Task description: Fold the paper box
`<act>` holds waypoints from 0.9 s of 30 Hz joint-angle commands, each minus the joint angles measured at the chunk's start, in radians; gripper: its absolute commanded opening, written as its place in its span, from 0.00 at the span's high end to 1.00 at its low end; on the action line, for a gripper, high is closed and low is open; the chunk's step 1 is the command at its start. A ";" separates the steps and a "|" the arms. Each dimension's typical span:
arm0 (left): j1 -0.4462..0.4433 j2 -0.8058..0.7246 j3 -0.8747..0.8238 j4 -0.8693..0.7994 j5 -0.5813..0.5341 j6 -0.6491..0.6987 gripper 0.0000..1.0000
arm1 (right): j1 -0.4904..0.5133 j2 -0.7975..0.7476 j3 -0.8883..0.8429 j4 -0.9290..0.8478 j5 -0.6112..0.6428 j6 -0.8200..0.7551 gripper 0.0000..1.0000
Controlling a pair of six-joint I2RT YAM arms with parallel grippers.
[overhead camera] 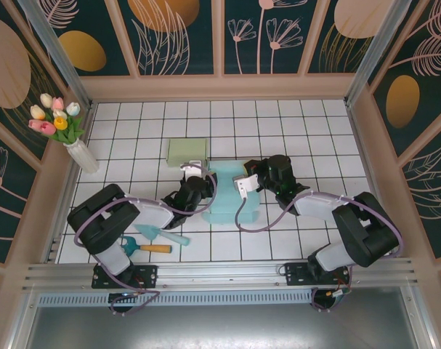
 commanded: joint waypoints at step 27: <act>0.011 0.168 0.104 0.119 -0.184 0.116 0.71 | -0.016 0.006 0.019 -0.120 -0.032 0.036 1.00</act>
